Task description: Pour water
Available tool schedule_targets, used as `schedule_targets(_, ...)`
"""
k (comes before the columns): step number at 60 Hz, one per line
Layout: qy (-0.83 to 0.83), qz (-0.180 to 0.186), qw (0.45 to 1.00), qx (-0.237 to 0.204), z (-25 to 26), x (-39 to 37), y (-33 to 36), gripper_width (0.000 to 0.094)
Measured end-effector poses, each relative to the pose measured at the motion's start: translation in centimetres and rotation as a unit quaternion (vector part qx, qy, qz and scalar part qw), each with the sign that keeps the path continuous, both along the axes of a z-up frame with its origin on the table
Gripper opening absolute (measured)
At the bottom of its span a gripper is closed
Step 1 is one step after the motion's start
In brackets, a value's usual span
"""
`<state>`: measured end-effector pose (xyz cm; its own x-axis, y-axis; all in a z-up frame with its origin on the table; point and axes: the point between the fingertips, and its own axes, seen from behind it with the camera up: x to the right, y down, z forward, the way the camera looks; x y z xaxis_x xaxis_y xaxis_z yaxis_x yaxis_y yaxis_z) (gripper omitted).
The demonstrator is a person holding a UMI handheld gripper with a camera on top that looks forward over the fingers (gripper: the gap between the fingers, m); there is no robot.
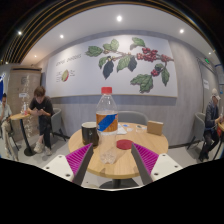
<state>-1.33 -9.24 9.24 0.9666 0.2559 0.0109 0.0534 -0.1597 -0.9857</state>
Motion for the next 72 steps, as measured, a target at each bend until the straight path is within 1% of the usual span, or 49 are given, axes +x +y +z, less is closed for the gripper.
schedule_targets(5,-0.007,-0.005,1.0,0.004,-0.8,-2.2,3.1,0.0829)
schedule_targets(6,-0.008,-0.004,1.0,0.003,-0.1,-2.2,3.0,0.0829)
schedule_targets(8,-0.01,-0.006,1.0,0.01,-0.9,-3.0,4.6,0.0828)
schedule_targets(15,-0.027,-0.037,0.999,0.024,-0.4,-3.3,8.0,0.0828)
schedule_targets(17,-0.023,-0.046,0.998,0.027,-0.9,-3.3,9.3,0.0831)
schedule_targets(24,0.015,-0.054,0.998,0.026,0.4,-3.9,10.6,0.0822)
schedule_targets(26,0.021,-0.053,0.998,0.028,0.7,-4.1,10.7,0.0776)
schedule_targets(28,0.021,-0.055,0.998,0.03,0.9,-4.0,10.9,0.0666)
schedule_targets(29,0.02,-0.057,0.998,0.032,1.0,-3.9,11.0,0.0583)
schedule_targets(30,0.019,-0.061,0.997,0.033,1.0,-3.7,11.0,0.054)
schedule_targets(32,0.017,-0.07,0.997,0.035,1.0,-3.4,11.3,0.053)
schedule_targets(36,0.006,-0.066,0.997,0.045,1.0,-3.8,11.3,0.0458)
schedule_targets(41,0.012,-0.075,0.996,0.053,1.1,-3.5,11.4,0.0351)
schedule_targets(44,0.001,-0.075,0.996,0.058,0.5,-2.8,12.1,0.0333)
schedule_targets(48,-0.036,-0.058,0.996,0.063,1.5,-3.8,11.6,0.0332)
schedule_targets(51,-0.083,-0.063,0.991,0.082,2.3,-4.0,12.4,0.0332)
schedule_targets(54,-0.152,-0.066,0.981,0.105,4.3,-3.4,13.0,0.0331)
schedule_targets(58,-0.285,-0.061,0.946,0.144,6.8,-3.0,14.2,0.0332)
schedule_targets(59,-0.324,-0.069,0.93,0.157,7.6,-3.9,15.1,0.0332)
schedule_targets(61,-0.404,-0.067,0.894,0.18,9.3,-3.3,15.8,0.0332)
schedule_targets(64,-0.526,-0.071,0.82,0.215,11.7,-3.8,17.1,0.0332)
schedule_targets(65,-0.549,-0.06,0.803,0.226,13.2,-3.3,16.9,0.0332)
schedule_targets(66,-0.599,-0.071,0.763,0.233,13.1,-4.1,17.1,0.0331)
schedule_targets(69,-0.695,-0.062,0.672,0.248,14.1,-4.8,17.8,0.0333)
schedule_targets(72,-0.766,-0.049,0.59,0.252,14.4,-5.4,18.4,0.0333)
